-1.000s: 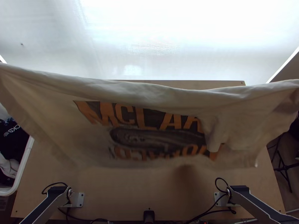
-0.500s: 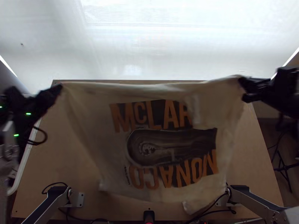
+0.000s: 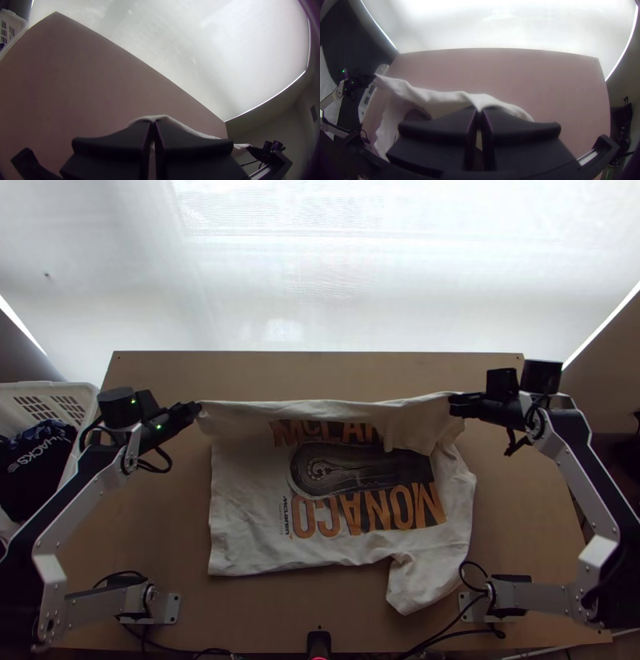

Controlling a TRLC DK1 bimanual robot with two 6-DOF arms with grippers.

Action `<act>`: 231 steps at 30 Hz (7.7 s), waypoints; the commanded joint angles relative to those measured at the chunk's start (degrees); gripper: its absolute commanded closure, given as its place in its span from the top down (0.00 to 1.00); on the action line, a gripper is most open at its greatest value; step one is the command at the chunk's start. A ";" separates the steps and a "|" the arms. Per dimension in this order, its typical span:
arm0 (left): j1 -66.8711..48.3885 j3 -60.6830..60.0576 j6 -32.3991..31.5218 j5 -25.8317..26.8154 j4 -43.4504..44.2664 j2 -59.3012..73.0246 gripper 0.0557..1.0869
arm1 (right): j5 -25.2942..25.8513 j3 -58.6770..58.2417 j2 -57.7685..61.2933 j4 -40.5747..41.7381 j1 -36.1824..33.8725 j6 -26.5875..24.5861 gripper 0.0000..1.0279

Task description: Fold the t-shirt

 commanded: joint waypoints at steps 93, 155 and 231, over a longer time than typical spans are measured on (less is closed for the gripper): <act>-5.96 6.64 21.23 -5.87 -19.75 13.19 0.84 | 13.80 6.75 15.36 -21.42 -0.22 -3.62 0.96; -2.97 7.78 28.88 -6.49 -59.83 -4.57 0.95 | 4.48 -24.62 -5.20 -39.62 0.22 6.05 0.16; -17.91 4.53 14.81 -1.57 -57.63 -14.06 0.03 | 5.27 -9.07 -10.04 -49.20 -2.94 0.95 0.03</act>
